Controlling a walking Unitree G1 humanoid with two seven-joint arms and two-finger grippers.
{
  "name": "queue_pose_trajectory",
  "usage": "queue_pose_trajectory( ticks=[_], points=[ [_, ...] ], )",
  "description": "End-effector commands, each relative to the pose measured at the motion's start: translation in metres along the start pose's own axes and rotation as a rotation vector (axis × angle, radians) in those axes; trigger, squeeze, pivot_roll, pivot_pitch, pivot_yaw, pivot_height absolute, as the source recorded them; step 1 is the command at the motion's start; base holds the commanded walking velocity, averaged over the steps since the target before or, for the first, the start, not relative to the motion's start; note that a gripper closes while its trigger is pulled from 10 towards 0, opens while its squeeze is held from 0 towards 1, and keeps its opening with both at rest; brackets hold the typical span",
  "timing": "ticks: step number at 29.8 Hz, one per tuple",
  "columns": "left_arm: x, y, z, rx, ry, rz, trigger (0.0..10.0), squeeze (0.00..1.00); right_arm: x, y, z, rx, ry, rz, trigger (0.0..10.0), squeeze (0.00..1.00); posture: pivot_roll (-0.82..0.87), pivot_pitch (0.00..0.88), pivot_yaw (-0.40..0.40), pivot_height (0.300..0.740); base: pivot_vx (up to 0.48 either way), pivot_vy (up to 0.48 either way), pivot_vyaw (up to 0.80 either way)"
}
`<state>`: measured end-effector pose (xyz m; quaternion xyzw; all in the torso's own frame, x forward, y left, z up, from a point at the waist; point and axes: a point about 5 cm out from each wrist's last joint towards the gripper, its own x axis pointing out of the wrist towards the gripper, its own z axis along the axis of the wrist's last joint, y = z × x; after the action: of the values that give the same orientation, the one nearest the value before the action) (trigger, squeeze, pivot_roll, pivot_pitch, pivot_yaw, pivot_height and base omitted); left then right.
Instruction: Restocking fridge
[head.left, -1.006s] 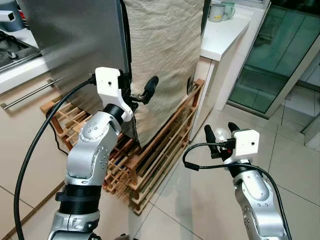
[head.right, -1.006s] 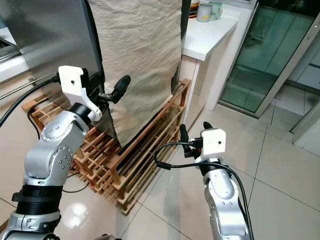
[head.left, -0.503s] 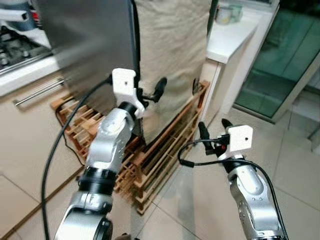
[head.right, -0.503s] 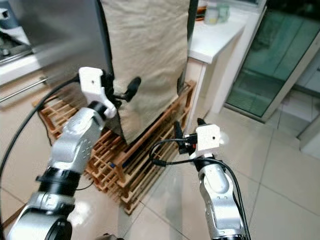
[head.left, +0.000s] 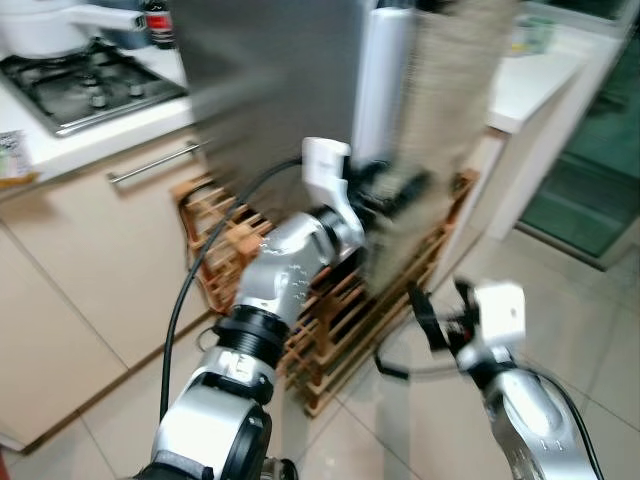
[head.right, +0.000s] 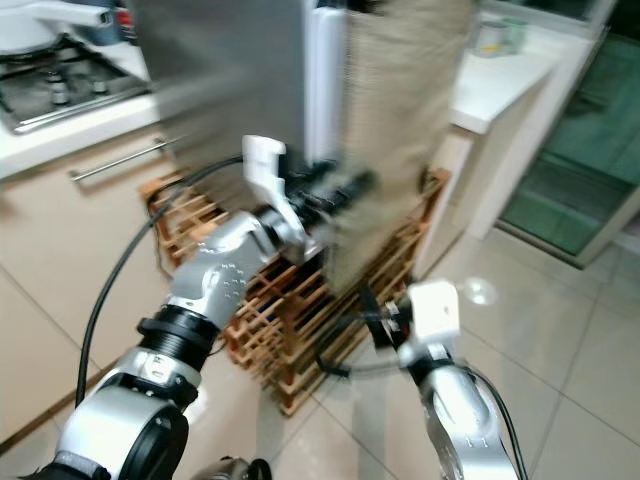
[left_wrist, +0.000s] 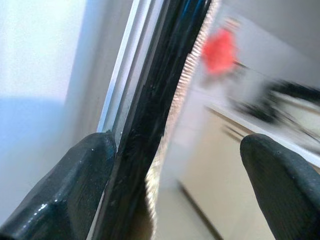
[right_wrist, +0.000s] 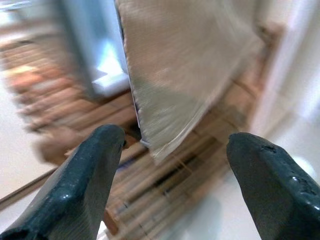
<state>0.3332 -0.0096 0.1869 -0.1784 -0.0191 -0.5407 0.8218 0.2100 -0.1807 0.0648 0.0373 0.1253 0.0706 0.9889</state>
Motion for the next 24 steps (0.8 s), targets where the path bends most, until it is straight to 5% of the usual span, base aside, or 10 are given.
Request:
queue_pose_trajectory(
  ticks=[1, 5, 6, 9, 13, 14, 15, 17, 18, 24],
  points=[
    [0.048, -0.056, 0.006, -0.087, -0.106, -0.199, 10.0, 0.00, -0.001, -0.005, 0.001, 0.034, -0.004, -0.029, 10.0, 0.00, -0.25, 0.000, 0.077, 0.740, 0.000, 0.000, 0.00],
    [0.053, -0.064, 0.006, -0.070, -0.108, -0.227, 10.0, 0.00, 0.001, -0.001, -0.001, 0.019, -0.011, -0.021, 10.0, 0.00, -0.25, 0.000, 0.083, 0.740, 0.000, 0.000, 0.00],
    [0.038, -0.038, 0.011, 0.016, -0.103, -0.101, 10.0, 0.00, 0.006, 0.006, 0.002, -0.013, -0.034, 0.003, 10.0, 0.00, -0.25, 0.000, 0.083, 0.740, 0.000, 0.000, 0.00],
    [0.011, -0.007, 0.021, 0.120, -0.106, 0.042, 10.0, 0.00, 0.012, 0.010, 0.009, -0.012, -0.066, -0.011, 10.0, 0.00, -0.23, 0.000, 0.082, 0.740, 0.000, 0.000, 0.00],
    [-0.065, 0.041, 0.048, 0.263, -0.099, 0.267, 10.0, 0.00, 0.020, 0.001, 0.016, -0.037, -0.078, -0.012, 10.0, 0.00, -0.20, 0.000, 0.069, 0.740, 0.000, 0.000, 0.00],
    [-0.065, 0.041, 0.048, 0.263, -0.099, 0.267, 10.0, 0.00, 0.020, 0.001, 0.016, -0.037, -0.078, -0.012, 10.0, 0.00, -0.20, 0.000, 0.069, 0.740, 0.000, 0.000, 0.00],
    [-0.113, 0.054, 0.063, 0.305, -0.100, 0.341, 10.0, 0.00, 0.026, -0.008, 0.018, -0.023, -0.083, -0.035, 10.0, 0.00, -0.16, 0.000, 0.052, 0.740, 0.000, 0.000, 0.42],
    [-0.131, 0.056, 0.069, 0.321, -0.097, 0.359, 10.0, 0.00, 0.028, -0.011, 0.019, -0.020, -0.088, -0.041, 10.0, 0.00, -0.16, 0.000, 0.052, 0.740, 0.000, 0.000, 0.42],
    [-0.165, 0.051, 0.077, 0.328, -0.086, 0.371, 10.0, 0.00, 0.037, -0.012, 0.023, -0.028, -0.104, -0.034, 10.0, 0.00, -0.12, 0.000, 0.033, 0.740, 0.000, 0.000, 0.67],
    [-0.216, 0.026, 0.085, 0.266, -0.094, 0.335, 10.0, 0.00, 0.057, -0.003, 0.033, -0.047, -0.128, 0.017, 10.0, 0.00, -0.05, 0.000, -0.012, 0.740, 0.000, 0.000, 0.63]
  ],
)
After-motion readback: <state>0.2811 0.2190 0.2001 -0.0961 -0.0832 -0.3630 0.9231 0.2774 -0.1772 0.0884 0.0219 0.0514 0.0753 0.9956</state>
